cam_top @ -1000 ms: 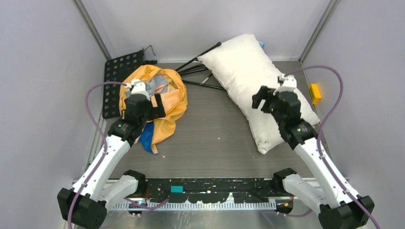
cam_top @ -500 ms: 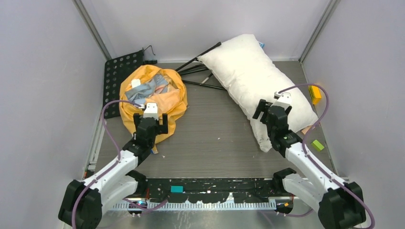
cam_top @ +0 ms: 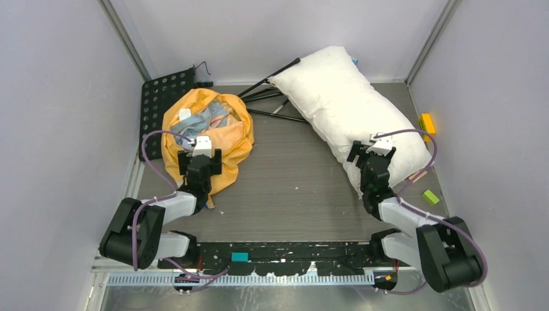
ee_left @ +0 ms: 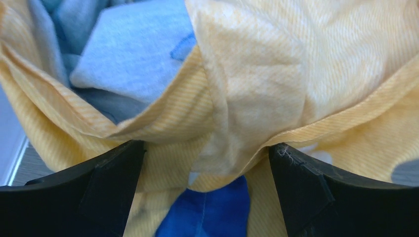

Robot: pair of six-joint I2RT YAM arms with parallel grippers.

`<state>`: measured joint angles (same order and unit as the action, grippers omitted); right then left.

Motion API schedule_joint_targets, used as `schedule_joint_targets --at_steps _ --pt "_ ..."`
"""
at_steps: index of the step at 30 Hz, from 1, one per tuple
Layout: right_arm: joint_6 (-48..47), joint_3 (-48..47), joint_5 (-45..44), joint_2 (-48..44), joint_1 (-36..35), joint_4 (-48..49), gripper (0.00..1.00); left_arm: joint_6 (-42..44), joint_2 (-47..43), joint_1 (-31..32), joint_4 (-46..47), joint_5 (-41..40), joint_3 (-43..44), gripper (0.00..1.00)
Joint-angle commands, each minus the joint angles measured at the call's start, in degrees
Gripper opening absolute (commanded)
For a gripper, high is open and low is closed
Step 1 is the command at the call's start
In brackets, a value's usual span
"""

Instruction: Remove the pillowcase from the pillow

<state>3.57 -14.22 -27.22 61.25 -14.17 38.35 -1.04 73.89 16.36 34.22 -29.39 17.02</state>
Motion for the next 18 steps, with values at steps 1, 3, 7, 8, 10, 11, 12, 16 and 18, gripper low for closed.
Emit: schedule_joint_targets --at_steps 1,3,7,8,10,11,12,16,18 --pt "-3.24 3.33 -6.62 9.59 2.72 14.39 0.85 1.91 -0.57 -2.6 10.42 -2.14 -0.16 1.0" --pt "-5.63 3.42 -6.64 12.27 4.51 18.43 0.84 1.33 -0.06 -5.12 12.51 -1.73 -0.64 1.0" --pt "-0.92 1.18 8.11 9.86 13.05 9.82 0.8 0.71 1.4 -7.44 16.7 4.7 -1.46 1.0" --pt "-0.02 0.33 9.89 10.48 15.42 9.63 0.79 0.07 1.75 -7.48 17.63 6.06 -1.91 1.0" --pt "0.83 -0.78 12.4 11.58 17.07 8.7 0.78 0.3 8.32 -8.22 26.94 10.42 -4.1 1.0" --pt "0.9 -1.08 13.02 11.54 17.46 7.96 0.79 0.7 13.08 -8.27 32.38 12.07 -4.29 1.0" --pt "1.06 -1.08 13.56 11.44 17.77 7.78 0.79 2.92 18.14 -8.19 38.72 12.66 -3.77 1.0" --pt "1.94 -2.25 11.36 12.36 18.22 6.82 0.79 2.2 12.87 -7.57 23.84 12.4 0.32 1.0" --pt "1.72 -3.76 9.79 13.85 18.21 5.81 0.78 3.77 16.48 -7.5 31.36 11.98 -0.55 0.95"
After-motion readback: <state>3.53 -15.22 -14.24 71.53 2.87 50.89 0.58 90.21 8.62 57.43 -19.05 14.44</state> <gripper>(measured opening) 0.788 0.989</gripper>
